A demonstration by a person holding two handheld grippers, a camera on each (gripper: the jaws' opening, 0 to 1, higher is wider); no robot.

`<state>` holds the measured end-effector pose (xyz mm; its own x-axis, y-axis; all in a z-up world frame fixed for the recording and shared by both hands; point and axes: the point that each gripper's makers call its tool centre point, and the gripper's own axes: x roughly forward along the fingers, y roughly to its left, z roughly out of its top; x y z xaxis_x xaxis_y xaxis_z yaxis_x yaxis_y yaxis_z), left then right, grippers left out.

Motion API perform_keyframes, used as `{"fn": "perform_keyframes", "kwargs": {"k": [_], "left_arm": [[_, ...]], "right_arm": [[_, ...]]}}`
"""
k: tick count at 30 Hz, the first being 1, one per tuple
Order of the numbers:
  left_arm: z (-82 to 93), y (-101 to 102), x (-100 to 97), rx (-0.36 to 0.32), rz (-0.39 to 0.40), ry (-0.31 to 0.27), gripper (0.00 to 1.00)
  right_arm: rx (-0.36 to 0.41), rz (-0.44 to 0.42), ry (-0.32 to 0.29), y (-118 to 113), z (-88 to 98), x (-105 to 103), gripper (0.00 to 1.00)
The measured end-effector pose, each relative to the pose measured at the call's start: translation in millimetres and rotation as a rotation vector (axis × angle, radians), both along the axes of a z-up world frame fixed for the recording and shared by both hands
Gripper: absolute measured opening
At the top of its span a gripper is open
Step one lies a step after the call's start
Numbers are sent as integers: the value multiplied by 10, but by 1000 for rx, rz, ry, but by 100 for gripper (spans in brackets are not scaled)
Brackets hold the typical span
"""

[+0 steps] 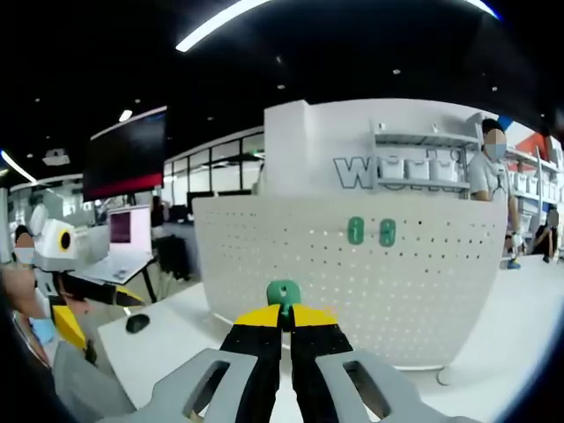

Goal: Insert the hook assembly into the mounting plate slot until the hook locks in place.

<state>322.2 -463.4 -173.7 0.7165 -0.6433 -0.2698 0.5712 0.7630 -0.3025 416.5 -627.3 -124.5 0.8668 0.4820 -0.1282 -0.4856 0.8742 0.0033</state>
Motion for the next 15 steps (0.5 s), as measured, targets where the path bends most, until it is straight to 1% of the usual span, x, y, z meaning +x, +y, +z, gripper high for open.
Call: {"fn": "perform_keyframes", "kwargs": {"k": [8,11,13,15], "left_arm": [[-27,77,26,10,13,4,100],[-24,113,41,37,22,-9,100],[-20,122,49,40,24,-9,100],[-12,124,57,42,25,-12,100]], "right_arm": [[-15,-81,-32,-302,54,301,0],[-20,-116,-52,-432,101,444,0],[-23,-133,-55,-491,115,513,0],[-33,-157,-71,-568,147,596,0]]}}
